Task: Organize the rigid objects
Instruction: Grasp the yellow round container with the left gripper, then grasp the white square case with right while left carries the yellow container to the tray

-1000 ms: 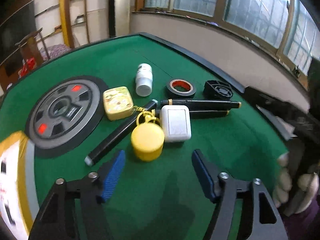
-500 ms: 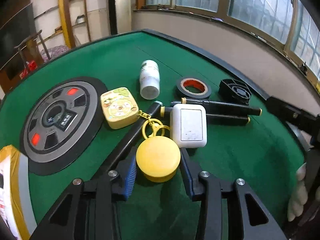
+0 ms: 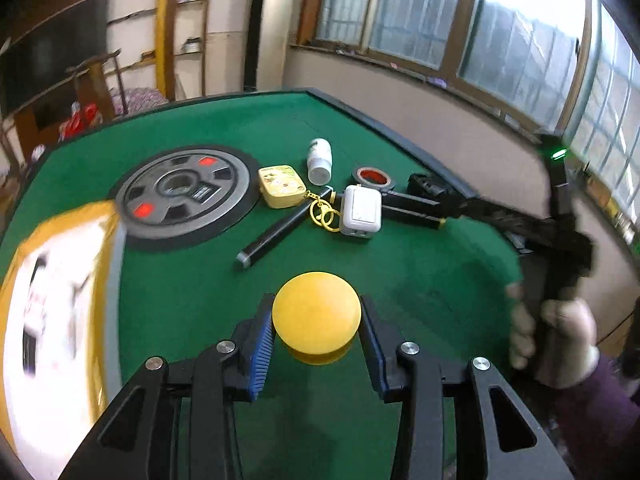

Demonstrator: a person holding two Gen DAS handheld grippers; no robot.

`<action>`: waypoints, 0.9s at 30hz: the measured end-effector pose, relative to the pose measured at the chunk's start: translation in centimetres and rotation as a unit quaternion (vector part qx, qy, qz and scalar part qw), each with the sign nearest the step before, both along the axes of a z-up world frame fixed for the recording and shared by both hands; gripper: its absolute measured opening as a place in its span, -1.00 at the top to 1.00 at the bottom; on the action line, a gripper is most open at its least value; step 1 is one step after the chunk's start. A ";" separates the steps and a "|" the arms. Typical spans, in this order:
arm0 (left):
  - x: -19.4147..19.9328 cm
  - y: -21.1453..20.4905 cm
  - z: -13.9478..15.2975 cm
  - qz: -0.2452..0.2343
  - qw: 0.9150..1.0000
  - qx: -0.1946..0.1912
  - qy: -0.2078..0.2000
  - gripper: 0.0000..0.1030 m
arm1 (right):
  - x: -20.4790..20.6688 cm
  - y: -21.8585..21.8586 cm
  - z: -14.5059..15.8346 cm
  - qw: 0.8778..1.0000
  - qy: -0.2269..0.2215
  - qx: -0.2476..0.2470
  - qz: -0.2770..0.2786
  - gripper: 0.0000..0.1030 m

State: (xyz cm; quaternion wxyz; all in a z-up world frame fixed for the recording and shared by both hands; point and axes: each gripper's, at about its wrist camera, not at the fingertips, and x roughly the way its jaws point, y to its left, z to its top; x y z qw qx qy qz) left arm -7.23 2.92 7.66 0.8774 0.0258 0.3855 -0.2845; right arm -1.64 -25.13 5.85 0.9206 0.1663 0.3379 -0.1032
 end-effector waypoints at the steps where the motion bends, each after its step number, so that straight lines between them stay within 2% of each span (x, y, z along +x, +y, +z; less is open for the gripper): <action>1: -0.6 0.7 0.4 0.004 1.000 -0.009 -0.004 0.19 | 0.3 0.2 0.0 1.000 0.006 -0.001 0.009 -0.97; 4: -2.6 2.7 1.6 0.009 0.999 -0.024 -0.024 0.18 | 1.1 0.8 0.0 0.999 0.034 0.023 0.035 -0.97; 8: -4.4 5.1 2.1 0.019 0.999 -0.035 -0.037 0.18 | 3.1 2.8 0.9 0.992 0.055 0.089 0.077 -0.97; 10: -4.8 6.6 1.9 0.029 0.998 -0.050 -0.034 0.18 | 4.8 4.2 0.8 0.990 0.075 0.087 0.079 -0.97; 13: -5.0 9.2 1.6 0.051 0.996 -0.065 -0.029 0.18 | 7.2 6.2 0.1 0.990 0.101 0.054 0.077 -0.92; 15: -5.0 11.1 1.4 0.070 0.994 -0.074 -0.025 0.18 | 8.3 7.4 -0.3 0.990 0.113 0.033 0.074 -0.68; 17: -4.8 13.0 1.2 0.088 0.993 -0.078 -0.021 0.18 | 9.0 8.2 -0.8 0.990 0.124 0.022 0.070 -0.54; 19: -4.7 14.4 0.9 0.100 0.991 -0.083 -0.016 0.18 | 9.6 8.7 -1.6 0.988 0.138 0.016 0.065 -0.32; 21: -4.5 15.8 0.6 0.112 0.990 -0.085 -0.013 0.18 | 9.8 8.7 -1.9 0.989 0.133 0.014 0.059 0.09; 27: -4.7 18.7 1.1 0.144 0.987 -0.071 -0.025 0.18 | 8.6 7.4 -1.5 0.990 0.117 0.048 0.058 0.10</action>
